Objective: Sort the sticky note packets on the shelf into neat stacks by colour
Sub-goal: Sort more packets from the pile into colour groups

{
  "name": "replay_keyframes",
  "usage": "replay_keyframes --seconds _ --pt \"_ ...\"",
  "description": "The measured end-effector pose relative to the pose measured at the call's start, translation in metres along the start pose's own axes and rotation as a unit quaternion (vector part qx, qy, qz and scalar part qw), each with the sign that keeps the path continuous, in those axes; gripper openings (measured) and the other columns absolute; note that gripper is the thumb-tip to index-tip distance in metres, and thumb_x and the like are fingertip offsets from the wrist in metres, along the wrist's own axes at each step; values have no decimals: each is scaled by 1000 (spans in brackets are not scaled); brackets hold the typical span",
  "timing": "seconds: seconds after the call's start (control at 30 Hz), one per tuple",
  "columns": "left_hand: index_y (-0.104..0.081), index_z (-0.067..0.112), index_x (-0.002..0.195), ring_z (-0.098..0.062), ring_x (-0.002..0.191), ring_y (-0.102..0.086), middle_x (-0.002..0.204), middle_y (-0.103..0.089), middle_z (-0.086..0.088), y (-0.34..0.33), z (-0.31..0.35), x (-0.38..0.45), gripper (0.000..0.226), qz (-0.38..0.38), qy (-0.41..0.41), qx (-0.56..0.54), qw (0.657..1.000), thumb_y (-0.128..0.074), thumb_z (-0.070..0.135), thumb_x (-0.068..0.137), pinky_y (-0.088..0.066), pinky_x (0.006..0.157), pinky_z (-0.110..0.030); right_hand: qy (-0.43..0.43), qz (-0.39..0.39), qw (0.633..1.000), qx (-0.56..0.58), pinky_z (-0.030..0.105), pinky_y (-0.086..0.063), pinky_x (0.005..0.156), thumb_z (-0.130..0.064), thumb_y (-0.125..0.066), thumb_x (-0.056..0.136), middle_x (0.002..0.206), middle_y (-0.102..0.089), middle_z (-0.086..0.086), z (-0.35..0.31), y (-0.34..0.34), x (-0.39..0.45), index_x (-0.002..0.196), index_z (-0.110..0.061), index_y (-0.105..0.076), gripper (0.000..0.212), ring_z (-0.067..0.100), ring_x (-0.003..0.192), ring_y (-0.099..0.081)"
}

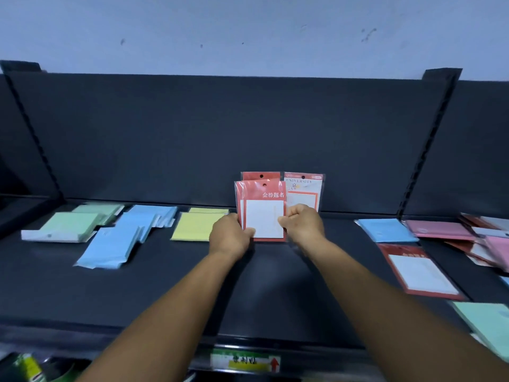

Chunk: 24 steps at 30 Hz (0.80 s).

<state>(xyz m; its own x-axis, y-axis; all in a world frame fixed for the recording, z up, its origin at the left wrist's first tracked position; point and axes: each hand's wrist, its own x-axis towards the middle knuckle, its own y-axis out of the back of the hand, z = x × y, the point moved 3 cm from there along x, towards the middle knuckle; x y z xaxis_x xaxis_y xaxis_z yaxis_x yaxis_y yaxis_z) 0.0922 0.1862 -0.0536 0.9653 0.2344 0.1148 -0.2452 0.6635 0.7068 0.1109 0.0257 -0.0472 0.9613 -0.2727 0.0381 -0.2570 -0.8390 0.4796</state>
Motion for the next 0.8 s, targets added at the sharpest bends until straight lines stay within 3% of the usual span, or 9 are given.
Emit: replay_keyframes --seconds 0.17,0.27,0.4,0.67,0.8 --pt "-58 5 104 -29 94 -61 104 -66 -10 -10 2 25 26 3 -9 79 997 -64 22 85 -41 67 -28 28 -9 995 -97 26 -44 72 -10 -67 80 90 -63 -1 0 -17 13 93 -17 -56 18 20 86 -59" --pt "-54 3 106 -31 99 -60 109 -64 -14 -13 5 36 27 9 -16 93 995 -63 19 85 -43 70 -31 44 1 990 -134 26 -45 77 -11 -67 83 100 -65 3 -1 -25 21 108 -12 -57 27 22 93 -60" --pt "-47 2 112 -34 107 -59 117 -59 -18 -12 12 47 34 20 -27 105 994 -65 15 86 -46 82 -37 73 27 983 -164 31 -46 77 -10 -66 82 101 -63 7 -9 -32 29 106 -10 -51 28 26 95 -61" --pt "-41 2 121 -34 111 -56 126 -48 -17 -15 12 41 45 6 -50 131 990 -66 15 86 -45 85 -36 85 26 977 -192 33 -45 80 -14 -66 84 108 -59 10 -10 -28 25 112 -7 -48 34 29 99 -59" --pt "-31 1 135 -29 121 -44 133 -41 -14 -12 19 28 60 23 -88 155 984 -64 16 88 -41 92 -33 105 7 970 -220 34 -43 85 -24 -64 86 119 -53 9 -9 -13 11 120 -8 -47 41 29 107 -54"
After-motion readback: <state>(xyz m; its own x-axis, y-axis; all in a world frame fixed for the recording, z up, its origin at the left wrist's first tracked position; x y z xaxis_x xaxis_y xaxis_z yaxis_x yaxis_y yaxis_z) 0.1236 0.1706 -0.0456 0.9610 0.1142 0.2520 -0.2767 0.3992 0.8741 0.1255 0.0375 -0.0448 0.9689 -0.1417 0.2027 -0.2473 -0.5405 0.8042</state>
